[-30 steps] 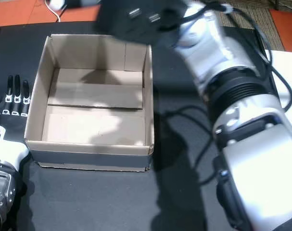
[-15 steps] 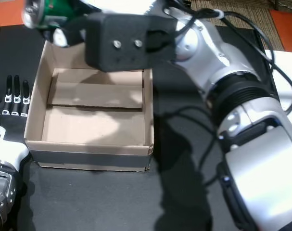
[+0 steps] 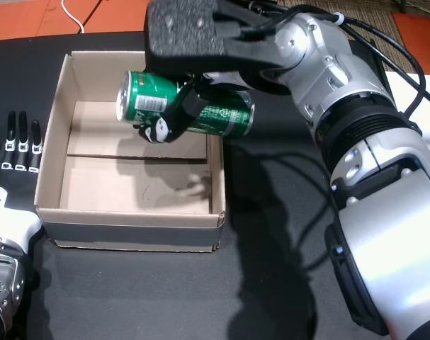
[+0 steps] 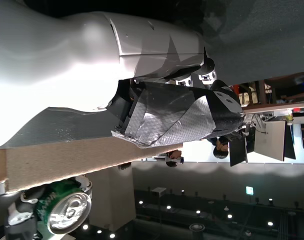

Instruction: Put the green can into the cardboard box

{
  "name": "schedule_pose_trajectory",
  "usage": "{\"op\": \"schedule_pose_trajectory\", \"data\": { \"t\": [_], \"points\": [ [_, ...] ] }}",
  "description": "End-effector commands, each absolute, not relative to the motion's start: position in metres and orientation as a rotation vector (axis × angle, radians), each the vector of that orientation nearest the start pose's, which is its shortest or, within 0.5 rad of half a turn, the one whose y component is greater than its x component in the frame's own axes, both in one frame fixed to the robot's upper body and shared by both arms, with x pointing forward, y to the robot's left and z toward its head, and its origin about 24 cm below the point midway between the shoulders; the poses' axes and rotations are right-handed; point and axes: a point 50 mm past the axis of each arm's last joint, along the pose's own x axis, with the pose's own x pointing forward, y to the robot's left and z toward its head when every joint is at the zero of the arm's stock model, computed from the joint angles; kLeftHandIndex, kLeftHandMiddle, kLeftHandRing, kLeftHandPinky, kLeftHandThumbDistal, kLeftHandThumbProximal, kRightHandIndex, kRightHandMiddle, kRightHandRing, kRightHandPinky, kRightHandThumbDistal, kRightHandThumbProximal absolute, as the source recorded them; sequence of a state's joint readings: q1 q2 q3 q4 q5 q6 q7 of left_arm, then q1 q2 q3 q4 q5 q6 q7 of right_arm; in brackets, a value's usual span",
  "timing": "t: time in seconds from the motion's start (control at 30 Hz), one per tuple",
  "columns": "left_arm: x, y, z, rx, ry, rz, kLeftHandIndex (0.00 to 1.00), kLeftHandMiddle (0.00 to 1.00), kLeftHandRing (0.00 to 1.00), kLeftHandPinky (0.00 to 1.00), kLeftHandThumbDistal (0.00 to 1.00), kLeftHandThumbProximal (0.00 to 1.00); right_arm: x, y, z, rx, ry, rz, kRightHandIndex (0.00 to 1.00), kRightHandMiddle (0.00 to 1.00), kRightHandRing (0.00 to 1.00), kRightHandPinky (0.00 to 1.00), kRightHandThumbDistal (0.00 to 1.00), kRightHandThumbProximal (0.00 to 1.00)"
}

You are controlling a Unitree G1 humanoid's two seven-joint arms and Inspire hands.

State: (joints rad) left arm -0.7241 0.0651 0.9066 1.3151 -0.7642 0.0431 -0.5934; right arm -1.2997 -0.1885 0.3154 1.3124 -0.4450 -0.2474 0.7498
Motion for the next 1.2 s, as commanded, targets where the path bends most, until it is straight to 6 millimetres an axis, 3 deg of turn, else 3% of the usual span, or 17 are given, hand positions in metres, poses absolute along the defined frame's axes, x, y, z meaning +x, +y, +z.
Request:
{"op": "schedule_pose_trajectory", "data": {
  "t": [0.0,0.3,0.37,0.63,0.7,0.77,0.83,0.93,1.0,1.03,1.1,1.13,1.17],
  "points": [
    [0.311,0.172,-0.041,-1.441,0.134,0.146,0.48,0.46,0.55,0.69,0.0,0.82,0.405,-0.061,0.165,-1.022,0.12,0.994,0.08,0.1,0.22,0.36,0.3,0.15],
    [0.312,0.169,-0.041,-1.451,0.137,0.151,0.46,0.45,0.55,0.67,0.0,0.82,0.404,-0.049,0.169,-1.075,0.082,0.983,0.04,0.05,0.2,0.37,0.28,0.14],
    [0.311,0.169,-0.042,-1.451,0.134,0.145,0.46,0.45,0.55,0.68,0.0,0.83,0.405,-0.046,0.175,-1.094,0.064,0.98,0.02,0.04,0.19,0.38,0.28,0.13],
    [0.312,0.167,-0.041,-1.44,0.141,0.15,0.44,0.44,0.55,0.68,0.0,0.82,0.405,-0.029,0.218,-1.169,-0.076,0.967,0.12,0.12,0.25,0.4,0.25,0.07],
    [0.312,0.166,-0.041,-1.444,0.138,0.149,0.42,0.43,0.55,0.68,0.0,0.82,0.403,-0.024,0.223,-1.165,-0.122,0.974,0.1,0.1,0.24,0.41,0.27,0.08],
    [0.312,0.165,-0.041,-1.445,0.132,0.144,0.42,0.43,0.56,0.66,0.0,0.8,0.401,-0.02,0.219,-1.16,-0.15,0.986,0.01,0.05,0.22,0.4,0.28,0.08],
    [0.312,0.165,-0.041,-1.45,0.125,0.138,0.42,0.43,0.55,0.66,0.0,0.79,0.4,-0.02,0.212,-1.153,-0.136,0.996,0.0,0.03,0.2,0.41,0.24,0.08],
    [0.313,0.166,-0.04,-1.451,0.122,0.137,0.43,0.43,0.54,0.66,0.01,0.78,0.4,-0.023,0.197,-1.14,-0.104,1.0,0.06,0.06,0.19,0.42,0.2,0.09],
    [0.314,0.166,-0.039,-1.452,0.124,0.137,0.46,0.44,0.54,0.68,0.0,0.81,0.401,-0.027,0.191,-1.122,-0.084,0.996,0.15,0.15,0.28,0.48,0.17,0.09],
    [0.314,0.166,-0.039,-1.454,0.122,0.134,0.46,0.44,0.55,0.69,0.0,0.82,0.401,-0.029,0.19,-1.119,-0.067,0.996,0.21,0.23,0.38,0.54,0.21,0.13],
    [0.314,0.166,-0.039,-1.455,0.123,0.13,0.45,0.44,0.55,0.67,0.01,0.83,0.402,-0.032,0.19,-1.147,-0.046,1.0,0.37,0.41,0.59,0.72,0.42,0.33],
    [0.314,0.166,-0.039,-1.453,0.126,0.13,0.45,0.44,0.56,0.67,0.01,0.84,0.403,-0.033,0.191,-1.161,-0.044,1.0,0.42,0.46,0.63,0.76,0.44,0.39],
    [0.314,0.166,-0.039,-1.453,0.125,0.129,0.46,0.44,0.56,0.67,0.0,0.84,0.403,-0.034,0.193,-1.169,-0.053,0.997,0.44,0.46,0.61,0.77,0.43,0.39]
  ]
}}
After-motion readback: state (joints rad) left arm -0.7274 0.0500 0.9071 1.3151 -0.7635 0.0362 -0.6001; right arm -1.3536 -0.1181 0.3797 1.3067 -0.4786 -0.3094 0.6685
